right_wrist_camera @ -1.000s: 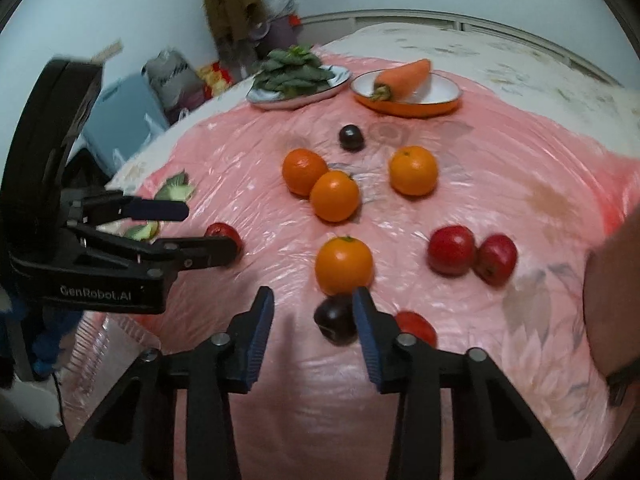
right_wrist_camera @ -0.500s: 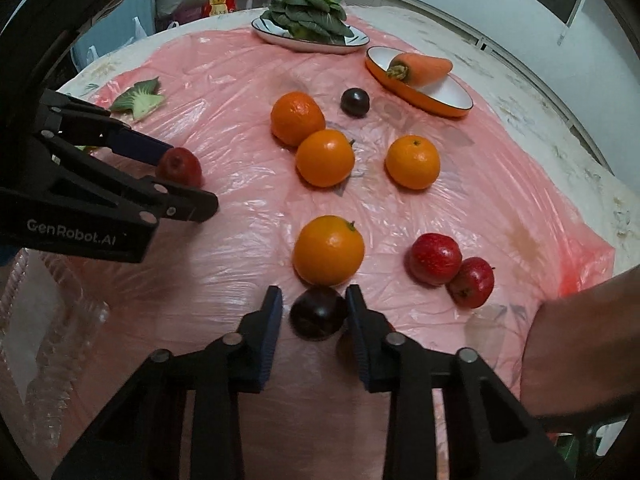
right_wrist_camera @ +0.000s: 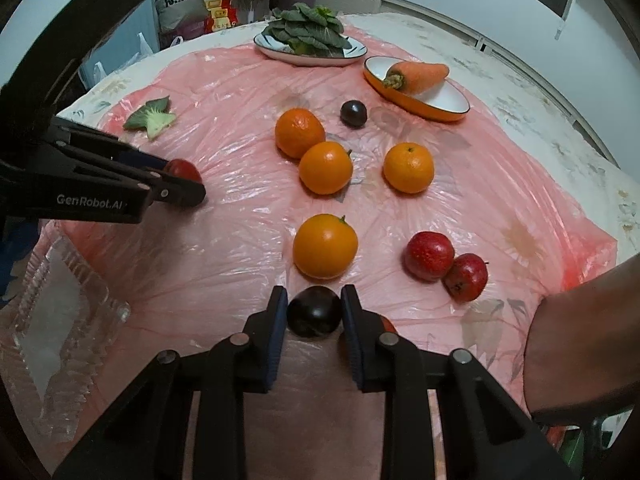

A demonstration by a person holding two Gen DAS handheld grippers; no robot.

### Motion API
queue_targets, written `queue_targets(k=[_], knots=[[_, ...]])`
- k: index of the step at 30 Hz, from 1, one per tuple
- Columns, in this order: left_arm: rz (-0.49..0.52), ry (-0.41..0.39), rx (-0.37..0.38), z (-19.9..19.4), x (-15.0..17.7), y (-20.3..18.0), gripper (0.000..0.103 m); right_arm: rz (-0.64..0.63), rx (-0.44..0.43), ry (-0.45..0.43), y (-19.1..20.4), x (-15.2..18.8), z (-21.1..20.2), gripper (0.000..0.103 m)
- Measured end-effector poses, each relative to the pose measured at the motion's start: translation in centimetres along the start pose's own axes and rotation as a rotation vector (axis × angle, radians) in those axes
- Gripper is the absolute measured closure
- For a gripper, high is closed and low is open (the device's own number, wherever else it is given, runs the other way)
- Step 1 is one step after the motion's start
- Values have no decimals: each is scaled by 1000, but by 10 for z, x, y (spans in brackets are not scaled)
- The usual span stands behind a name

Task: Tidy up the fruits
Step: 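Grasp the dark plum with the right tool while the left tool grasps a red apple, then carry the plum and apple over the green tray with both tools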

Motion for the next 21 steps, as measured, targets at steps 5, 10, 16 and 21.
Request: queue_targets(k=[5,10,16,21], knots=[[-16,6,17,-6,8,5,76,19,-37,-13,7,4,-12,64],[-26,12,3,-20,17,8,76,83,-94,-25,13,12,-23,64],[0,15,-17,-39,29,-3,76,183,-142,-29,7,31,-41,64],[56,27,-11,-48,35,-33,76,248,-137,-20,-6,56,-55,64]])
Point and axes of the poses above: each gripper's, at about its wrist camera, not at the fingertips, and z roughly the way its jaws point, y to its left, x to its underside, the point moved 4 cm from there along z, roughly the way its jaws point, and after that the axes turned 11 degrees about y, right-handed, at the moved point
